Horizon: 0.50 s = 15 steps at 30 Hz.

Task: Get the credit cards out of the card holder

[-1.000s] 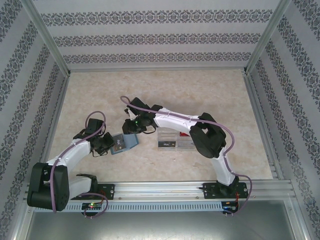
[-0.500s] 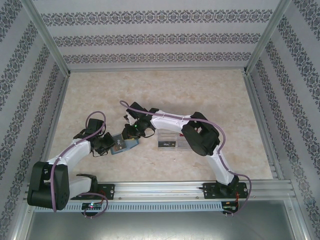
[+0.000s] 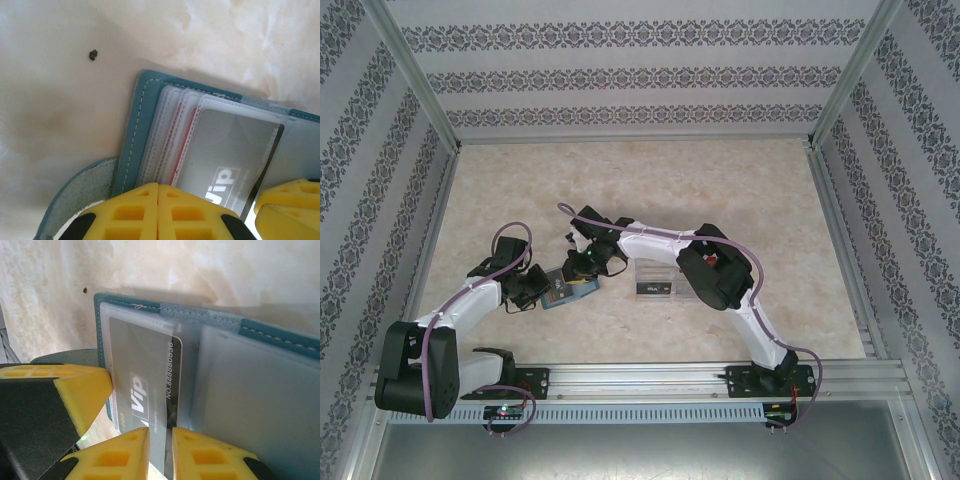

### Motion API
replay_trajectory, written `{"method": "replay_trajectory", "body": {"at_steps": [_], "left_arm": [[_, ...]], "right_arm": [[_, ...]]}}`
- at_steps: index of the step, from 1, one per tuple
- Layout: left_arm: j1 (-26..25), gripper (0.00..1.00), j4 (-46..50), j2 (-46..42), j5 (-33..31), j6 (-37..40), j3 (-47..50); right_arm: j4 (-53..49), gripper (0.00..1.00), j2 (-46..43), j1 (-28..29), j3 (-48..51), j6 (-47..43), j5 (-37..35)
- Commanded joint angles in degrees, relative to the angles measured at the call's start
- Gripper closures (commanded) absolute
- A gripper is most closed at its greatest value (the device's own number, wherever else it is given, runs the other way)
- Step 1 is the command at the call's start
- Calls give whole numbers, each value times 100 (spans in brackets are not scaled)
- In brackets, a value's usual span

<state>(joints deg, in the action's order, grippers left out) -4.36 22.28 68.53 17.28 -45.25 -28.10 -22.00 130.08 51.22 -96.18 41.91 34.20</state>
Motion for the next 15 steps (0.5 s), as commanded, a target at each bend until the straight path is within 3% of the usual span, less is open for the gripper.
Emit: {"method": "replay_trajectory", "body": {"at_steps": [1, 7, 15], "left_arm": [[67, 92, 189, 160, -80, -1, 71], [71, 93, 187, 172, -77, 7, 60], [70, 93, 221, 145, -81, 7, 54]], "right_arm": [[-37, 80, 164, -7, -166, 32, 131], [-118, 80, 220, 2, -215, -7, 135], [-93, 100, 148, -7, -126, -16, 73]]}}
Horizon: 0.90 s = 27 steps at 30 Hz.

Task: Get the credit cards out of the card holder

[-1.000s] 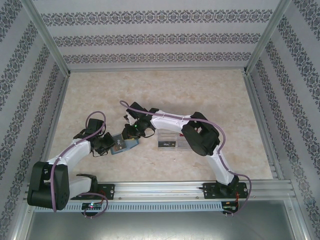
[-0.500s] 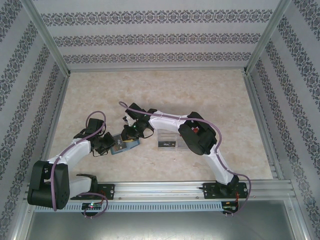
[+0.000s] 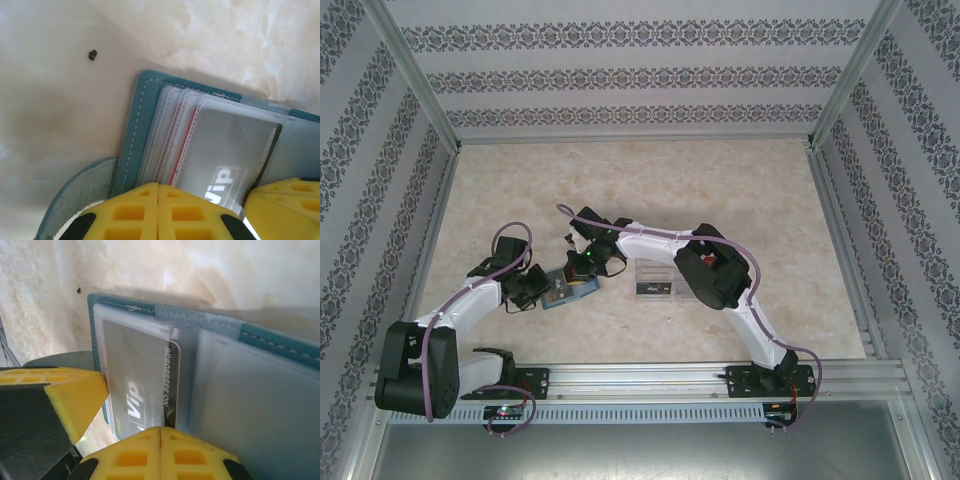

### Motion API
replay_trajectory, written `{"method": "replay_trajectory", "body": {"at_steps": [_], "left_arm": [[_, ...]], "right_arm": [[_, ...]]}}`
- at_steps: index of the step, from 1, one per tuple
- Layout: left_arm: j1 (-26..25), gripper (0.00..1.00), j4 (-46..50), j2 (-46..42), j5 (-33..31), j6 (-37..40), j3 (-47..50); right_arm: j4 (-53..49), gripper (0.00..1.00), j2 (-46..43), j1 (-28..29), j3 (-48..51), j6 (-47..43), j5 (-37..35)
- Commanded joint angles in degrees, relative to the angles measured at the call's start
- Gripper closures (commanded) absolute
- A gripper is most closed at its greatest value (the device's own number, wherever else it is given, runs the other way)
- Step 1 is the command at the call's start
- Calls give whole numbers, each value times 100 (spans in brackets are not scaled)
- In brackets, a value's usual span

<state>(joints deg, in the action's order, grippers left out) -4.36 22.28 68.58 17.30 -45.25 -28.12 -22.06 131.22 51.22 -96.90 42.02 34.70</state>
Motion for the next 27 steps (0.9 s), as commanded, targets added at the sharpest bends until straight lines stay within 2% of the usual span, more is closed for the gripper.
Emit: {"method": "replay_trajectory", "body": {"at_steps": [1, 10, 20, 22, 27], "left_arm": [[67, 93, 232, 149, -93, 6, 60], [67, 94, 364, 190, -223, 41, 6], [67, 94, 373, 191, -203, 57, 4], [67, 95, 361, 217, -196, 60, 4], [67, 98, 351, 270, -181, 63, 8]], "right_arm": [[-64, 100, -12, -15, -7, -27, -14], [106, 100, -433, -156, 477, -9, -178], [129, 100, -529, -187, 542, -72, -152], [179, 87, -492, -183, 507, -37, -68], [327, 75, -391, -170, 461, 52, 58]]}}
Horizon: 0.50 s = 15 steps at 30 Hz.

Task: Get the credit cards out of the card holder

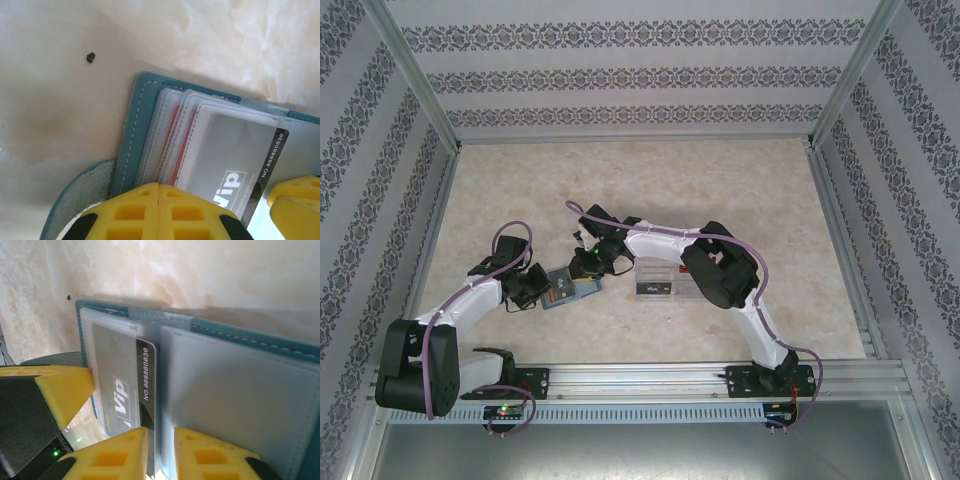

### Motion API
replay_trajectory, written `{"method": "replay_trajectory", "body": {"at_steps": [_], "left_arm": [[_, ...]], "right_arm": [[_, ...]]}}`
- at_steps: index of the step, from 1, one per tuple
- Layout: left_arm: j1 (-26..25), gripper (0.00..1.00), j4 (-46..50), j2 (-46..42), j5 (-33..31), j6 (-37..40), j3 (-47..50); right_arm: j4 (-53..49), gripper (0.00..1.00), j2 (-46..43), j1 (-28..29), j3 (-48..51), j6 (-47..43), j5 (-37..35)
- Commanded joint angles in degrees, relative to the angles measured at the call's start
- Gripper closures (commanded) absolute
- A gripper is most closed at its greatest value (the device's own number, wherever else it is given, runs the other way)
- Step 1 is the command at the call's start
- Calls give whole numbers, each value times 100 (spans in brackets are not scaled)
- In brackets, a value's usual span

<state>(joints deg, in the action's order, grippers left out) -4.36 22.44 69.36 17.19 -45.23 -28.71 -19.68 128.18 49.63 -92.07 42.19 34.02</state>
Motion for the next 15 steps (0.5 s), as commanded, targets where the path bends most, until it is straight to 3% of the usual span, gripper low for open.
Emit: {"method": "replay_trajectory", "body": {"at_steps": [1, 15], "left_arm": [[67, 98, 340, 201, -168, 63, 56], [67, 99, 340, 233, -137, 68, 46]], "right_arm": [[83, 74, -40, 2, -50, 34, 146], [81, 76, 292, 51, -307, 51, 377]]}}
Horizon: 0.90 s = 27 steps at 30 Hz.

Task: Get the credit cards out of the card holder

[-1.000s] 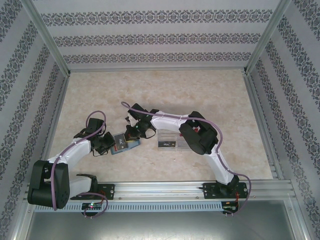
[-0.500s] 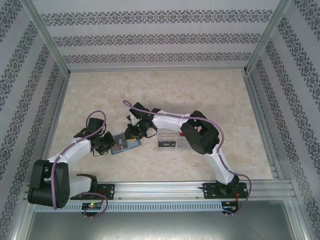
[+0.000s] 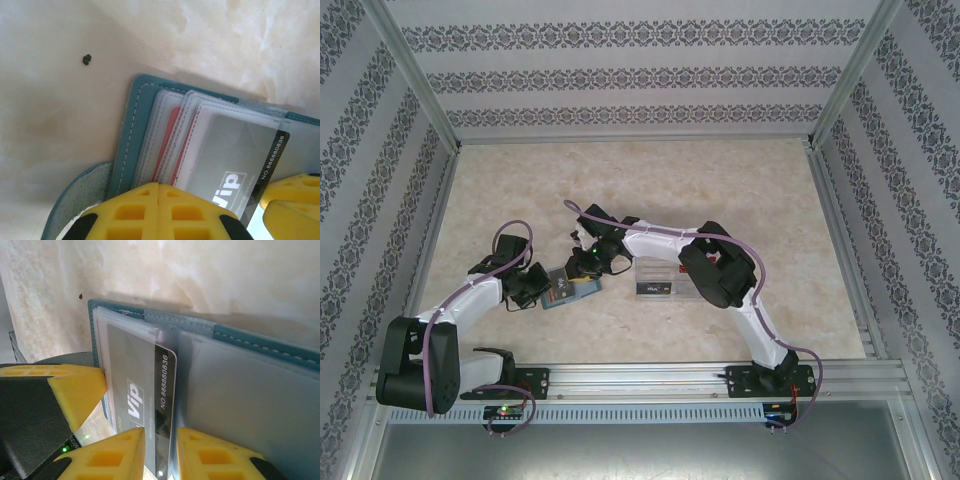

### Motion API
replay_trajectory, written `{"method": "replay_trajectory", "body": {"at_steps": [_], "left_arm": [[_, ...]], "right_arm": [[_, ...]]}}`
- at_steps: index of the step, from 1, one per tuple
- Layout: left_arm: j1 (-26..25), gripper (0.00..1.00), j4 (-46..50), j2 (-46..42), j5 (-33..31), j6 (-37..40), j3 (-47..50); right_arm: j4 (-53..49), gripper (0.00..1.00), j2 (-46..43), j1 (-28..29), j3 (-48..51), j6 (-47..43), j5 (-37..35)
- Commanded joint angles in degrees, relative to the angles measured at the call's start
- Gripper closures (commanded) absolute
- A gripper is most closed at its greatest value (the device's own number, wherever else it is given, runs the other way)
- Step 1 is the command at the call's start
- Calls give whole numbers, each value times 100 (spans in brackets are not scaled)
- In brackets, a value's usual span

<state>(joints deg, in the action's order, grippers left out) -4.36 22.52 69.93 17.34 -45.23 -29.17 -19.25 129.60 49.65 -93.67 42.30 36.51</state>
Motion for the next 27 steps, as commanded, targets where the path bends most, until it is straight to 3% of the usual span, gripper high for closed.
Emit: {"method": "replay_trajectory", "body": {"at_steps": [1, 14, 19, 27], "left_arm": [[67, 99, 327, 178, -152, 63, 92], [67, 99, 314, 190, -124, 76, 96], [67, 99, 339, 185, -144, 69, 96], [67, 100, 692, 349, -484, 73, 9]], "right_arm": [[44, 77, 153, 53, -152, 34, 137], [53, 81, 276, 80, -209, 61, 242], [27, 99, 270, 79, -214, 48, 218], [4, 100, 15, -40, 26, -29, 14]]}}
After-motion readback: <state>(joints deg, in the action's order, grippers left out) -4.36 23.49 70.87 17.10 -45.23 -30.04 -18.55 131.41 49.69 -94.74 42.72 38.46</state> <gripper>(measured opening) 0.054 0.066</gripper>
